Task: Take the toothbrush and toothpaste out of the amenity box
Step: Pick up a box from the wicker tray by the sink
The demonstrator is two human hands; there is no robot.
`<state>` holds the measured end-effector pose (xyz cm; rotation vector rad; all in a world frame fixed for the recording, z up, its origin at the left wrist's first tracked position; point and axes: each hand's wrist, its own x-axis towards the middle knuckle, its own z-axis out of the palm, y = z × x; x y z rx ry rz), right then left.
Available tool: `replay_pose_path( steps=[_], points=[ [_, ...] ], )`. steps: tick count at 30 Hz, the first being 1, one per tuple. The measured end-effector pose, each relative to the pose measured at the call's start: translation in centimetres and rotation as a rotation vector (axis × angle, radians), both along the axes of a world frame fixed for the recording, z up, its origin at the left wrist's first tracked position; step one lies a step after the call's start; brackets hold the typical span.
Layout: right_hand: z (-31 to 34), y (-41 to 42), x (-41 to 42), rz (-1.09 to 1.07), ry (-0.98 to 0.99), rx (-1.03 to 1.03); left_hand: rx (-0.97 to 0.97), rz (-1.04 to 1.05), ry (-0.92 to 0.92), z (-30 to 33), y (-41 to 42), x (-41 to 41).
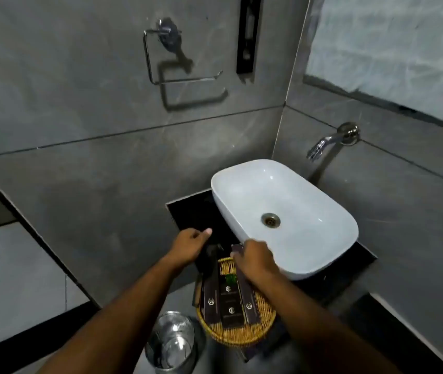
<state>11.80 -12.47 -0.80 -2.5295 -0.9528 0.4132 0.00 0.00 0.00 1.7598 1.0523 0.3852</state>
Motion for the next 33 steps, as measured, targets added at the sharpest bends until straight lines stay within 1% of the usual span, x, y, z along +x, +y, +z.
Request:
replay_pose_path(
  steps=[1,3,5,9,15,17,18,21,23,25,27,31,33],
  points=[
    [-0.9,-0.6,-0.5,0.022,0.016,-0.068,-0.068,-0.025,0.007,-0.8,-0.5,-0.1],
    [-2.9,-1.4,-0.7,0.032,0.071,-0.114,-0.175,-0.049,0.019,-2.3,-1.2,0.0],
    [-4.3,-2.1,-0.6,-0.004,0.135,-0.137,-0.215,-0.05,0.037,-3.3,-1.7,0.4],
    [-5.7,-2.0,0.2,-0.093,0.184,-0.101,-0.226,0.015,0.064,-4.0,-2.0,1.7],
    [-6.3,-0.6,1.4,-0.012,0.357,-0.125,-0.205,0.061,0.055,-4.3,-1.4,3.5],
    [-5.8,-0.6,1.5,0.003,0.4,-0.073,-0.186,0.084,0.033,-4.2,-0.9,3.7],
    [-5.4,-0.7,1.3,0.011,0.451,-0.011,-0.199,0.09,0.009,-4.0,-0.6,3.7],
    [-3.8,-0.9,0.7,0.03,0.671,0.234,-0.325,0.04,-0.118,-3.0,0.2,3.9],
    [-2.5,-1.1,0.8,0.065,0.723,0.314,-0.37,0.002,-0.203,-1.8,0.6,4.1],
    [-1.0,-1.2,0.9,0.128,0.767,0.357,-0.368,-0.004,-0.267,-0.3,1.3,4.2],
    [0.0,-1.1,1.0,0.183,0.768,0.364,-0.344,-0.018,-0.296,1.3,1.9,4.4],
    [1.0,-1.1,0.8,0.214,0.755,0.398,-0.284,-0.062,-0.276,3.7,2.2,4.2],
    [1.1,-1.3,0.6,0.229,0.758,0.413,-0.28,-0.042,-0.253,4.3,2.0,4.2]
  ],
)
